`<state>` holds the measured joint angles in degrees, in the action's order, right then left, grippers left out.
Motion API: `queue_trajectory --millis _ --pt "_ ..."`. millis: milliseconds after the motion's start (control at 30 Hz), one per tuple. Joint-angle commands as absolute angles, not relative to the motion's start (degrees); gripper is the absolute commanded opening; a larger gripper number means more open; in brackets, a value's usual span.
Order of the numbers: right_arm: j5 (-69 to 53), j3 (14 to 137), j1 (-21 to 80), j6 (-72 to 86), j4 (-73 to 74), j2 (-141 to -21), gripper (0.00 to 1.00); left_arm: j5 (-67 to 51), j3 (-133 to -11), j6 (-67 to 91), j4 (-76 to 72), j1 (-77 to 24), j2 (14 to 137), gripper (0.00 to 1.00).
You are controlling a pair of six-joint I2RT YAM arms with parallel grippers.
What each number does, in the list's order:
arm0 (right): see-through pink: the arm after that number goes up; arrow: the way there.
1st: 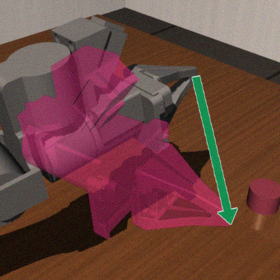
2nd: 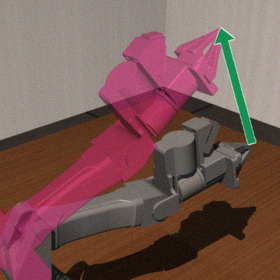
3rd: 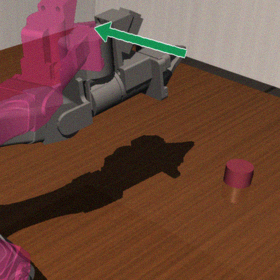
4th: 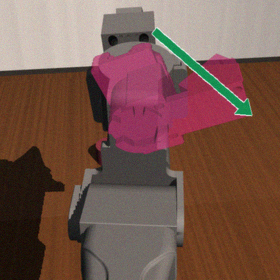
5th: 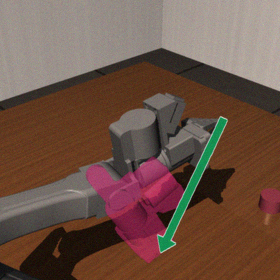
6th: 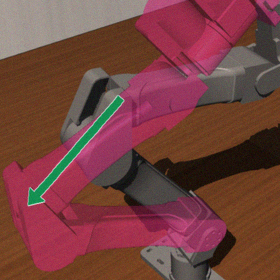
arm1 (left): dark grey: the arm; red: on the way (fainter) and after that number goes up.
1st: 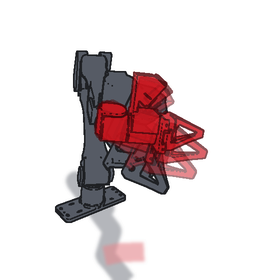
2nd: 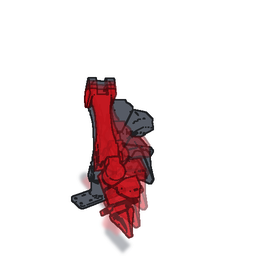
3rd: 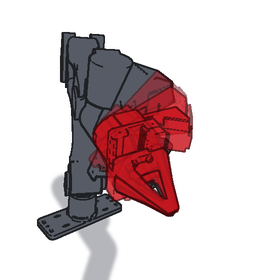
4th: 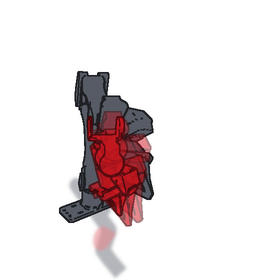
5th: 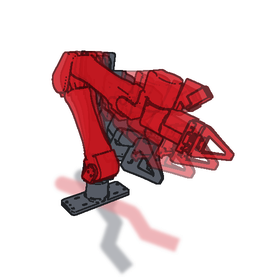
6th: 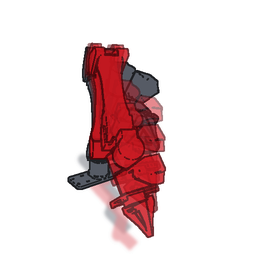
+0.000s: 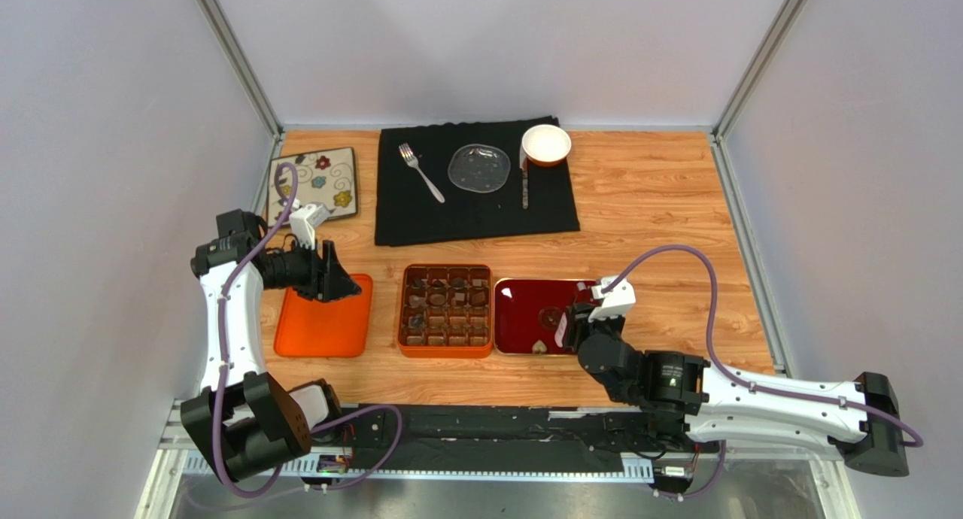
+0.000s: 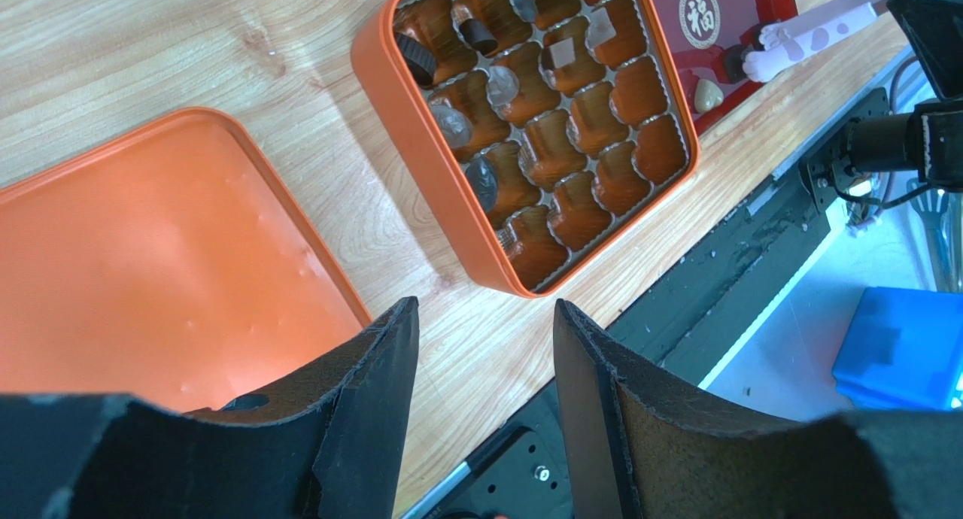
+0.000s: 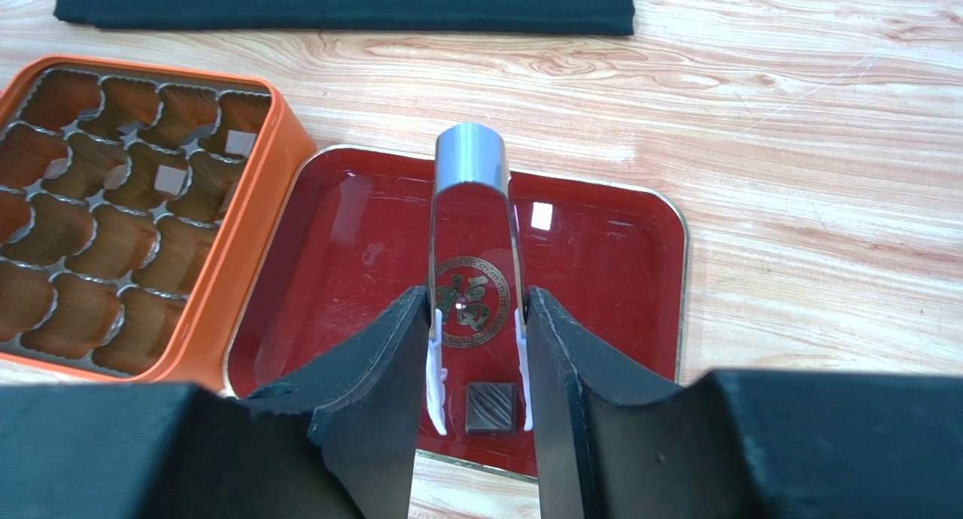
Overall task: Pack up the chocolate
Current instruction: Pick up the fake chocolate from the plate.
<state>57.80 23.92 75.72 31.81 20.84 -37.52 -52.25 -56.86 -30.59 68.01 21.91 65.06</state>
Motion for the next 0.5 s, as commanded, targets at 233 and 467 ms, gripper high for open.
queue_trajectory --millis 233,467 --pt "61.44 21.71 75.94 36.82 20.92 -36.83 0.4 -54.05 -59.59 -32.52 68.64 22.59 64.78 0.56" --pt "60.99 20.74 75.94 37.62 18.99 -38.05 0.39 -54.05 -59.5 -32.69 68.73 22.59 64.69 0.55"
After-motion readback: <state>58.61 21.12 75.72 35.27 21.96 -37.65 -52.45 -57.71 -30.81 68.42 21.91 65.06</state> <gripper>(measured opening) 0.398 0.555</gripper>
